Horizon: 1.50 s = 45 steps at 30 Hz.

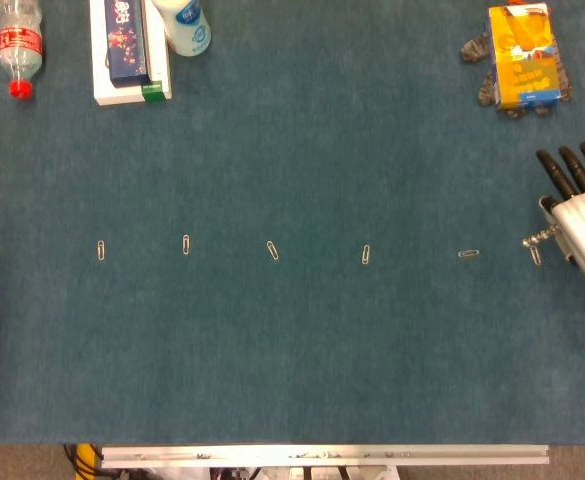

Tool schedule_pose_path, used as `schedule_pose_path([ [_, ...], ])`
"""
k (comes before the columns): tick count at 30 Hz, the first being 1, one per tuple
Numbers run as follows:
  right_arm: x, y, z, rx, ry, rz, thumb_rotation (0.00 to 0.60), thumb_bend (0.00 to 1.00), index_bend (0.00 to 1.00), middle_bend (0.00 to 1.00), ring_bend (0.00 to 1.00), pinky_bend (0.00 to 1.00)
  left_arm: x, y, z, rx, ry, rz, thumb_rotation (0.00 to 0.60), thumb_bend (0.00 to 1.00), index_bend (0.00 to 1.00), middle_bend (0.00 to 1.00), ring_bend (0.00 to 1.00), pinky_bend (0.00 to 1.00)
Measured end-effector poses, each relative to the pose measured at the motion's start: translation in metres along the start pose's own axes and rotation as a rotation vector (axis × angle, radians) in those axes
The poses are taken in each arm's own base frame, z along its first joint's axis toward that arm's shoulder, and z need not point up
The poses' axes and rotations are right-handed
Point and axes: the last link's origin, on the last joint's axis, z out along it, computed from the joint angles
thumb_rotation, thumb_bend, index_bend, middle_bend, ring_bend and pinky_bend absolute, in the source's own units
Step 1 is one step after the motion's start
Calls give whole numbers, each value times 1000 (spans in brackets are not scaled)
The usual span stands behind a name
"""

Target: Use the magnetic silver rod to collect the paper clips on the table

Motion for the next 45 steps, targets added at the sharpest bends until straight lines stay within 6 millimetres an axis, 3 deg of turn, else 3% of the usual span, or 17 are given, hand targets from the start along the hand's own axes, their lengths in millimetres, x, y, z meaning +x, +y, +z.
schedule_pose_path([
  [12, -9, 7, -12, -27, -15, 14, 600, 358, 617, 66, 0, 0, 0, 1, -1, -3, -1, 1, 600, 173, 559, 495, 393, 407],
  [37, -25, 5, -17, -25, -45, 33, 600, 357, 617, 66, 0, 0, -1, 4, -3, -15, 0, 5, 600, 174, 559, 495, 393, 407],
  [45, -14, -7, -15, 15, -7, 39, 600, 357, 617, 66, 0, 0, 0, 5, -5, -21, 6, 5, 600, 173, 559, 495, 393, 407],
])
